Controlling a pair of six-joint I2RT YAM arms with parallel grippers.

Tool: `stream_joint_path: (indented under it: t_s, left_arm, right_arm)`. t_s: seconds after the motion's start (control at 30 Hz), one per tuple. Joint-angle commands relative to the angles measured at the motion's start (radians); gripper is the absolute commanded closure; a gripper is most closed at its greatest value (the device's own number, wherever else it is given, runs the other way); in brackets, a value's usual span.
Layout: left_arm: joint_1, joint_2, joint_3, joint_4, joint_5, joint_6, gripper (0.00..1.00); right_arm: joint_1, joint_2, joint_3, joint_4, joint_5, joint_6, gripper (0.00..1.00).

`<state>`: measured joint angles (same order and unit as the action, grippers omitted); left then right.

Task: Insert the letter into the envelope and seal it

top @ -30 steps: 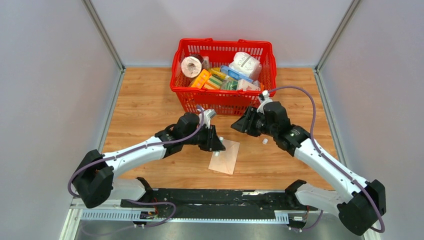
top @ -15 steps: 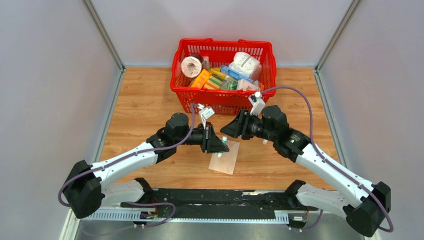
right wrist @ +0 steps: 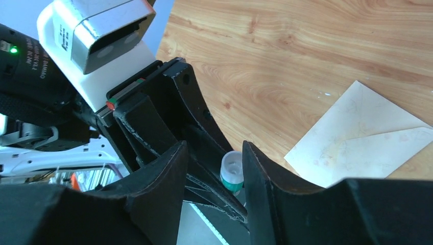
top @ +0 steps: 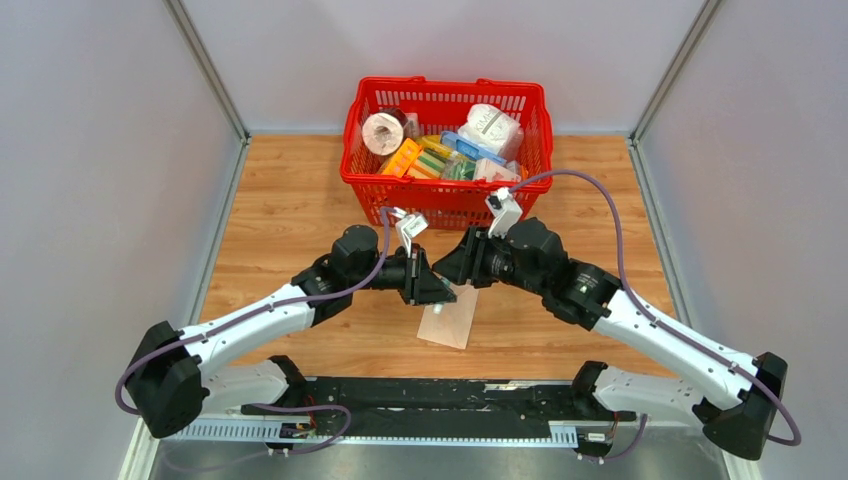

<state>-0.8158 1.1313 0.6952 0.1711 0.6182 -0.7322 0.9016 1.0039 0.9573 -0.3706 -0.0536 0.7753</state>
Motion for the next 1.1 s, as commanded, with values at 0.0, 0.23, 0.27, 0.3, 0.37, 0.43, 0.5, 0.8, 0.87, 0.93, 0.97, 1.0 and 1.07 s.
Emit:
stream_joint_path:
  t_s: [0.0,0.23,0.27,0.3,0.37,0.43,0.5,0.8,0.87,0.93,0.97,1.0,1.07]
  left_arm:
    - [0.001,-0.025,0.059,-0.027,-0.051,0.036,1.0]
    - [0.001,-0.047,0.069,-0.042,-0.094,0.054,1.0]
    - [0.001,-0.047,0.069,-0.044,-0.095,0.056,1.0]
    - [0.001,-0.048,0.07,-0.053,-0.1,0.06,1.0]
    - [0.001,-0.048,0.076,-0.065,-0.118,0.063,1.0]
    - [0.001,-0.05,0.078,-0.062,-0.123,0.066,1.0]
    - [0.001,-0.047,0.082,-0.071,-0.124,0.07,1.0]
    - [0.001,-0.071,0.081,-0.053,-0.094,0.059,1.0]
    - [0.001,-0.087,0.078,-0.021,-0.054,0.048,1.0]
    - [0.001,-0.108,0.069,0.03,-0.005,0.028,1.0]
    - [0.001,-0.123,0.066,0.04,0.026,0.024,1.0]
    - [0.001,-0.131,0.063,0.076,0.047,0.008,1.0]
    - [0.001,-0.157,0.052,0.131,0.096,-0.018,1.0]
  right_arm:
    - [0.037,0.021,0.055,-0.056,0.142,-0.013,0.54]
    - [0.072,0.071,0.121,-0.148,0.25,-0.004,0.54]
    - [0.074,0.076,0.124,-0.145,0.247,-0.002,0.54]
    - [0.08,0.079,0.126,-0.14,0.245,-0.001,0.54]
    - [0.092,0.09,0.136,-0.143,0.258,0.002,0.55]
    - [0.105,0.104,0.147,-0.154,0.271,0.004,0.55]
    - [0.109,0.107,0.152,-0.159,0.285,0.004,0.56]
    - [0.109,0.068,0.121,-0.062,0.233,-0.088,0.89]
    - [0.099,0.046,0.101,-0.021,0.19,-0.138,0.92]
    - [0.063,0.026,0.074,0.03,0.088,-0.174,0.93]
    - [0.044,0.013,0.055,0.062,0.017,-0.183,0.94]
    - [0.019,0.003,0.04,0.093,-0.05,-0.185,0.94]
    - [-0.022,-0.014,0.006,0.157,-0.185,-0.186,0.94]
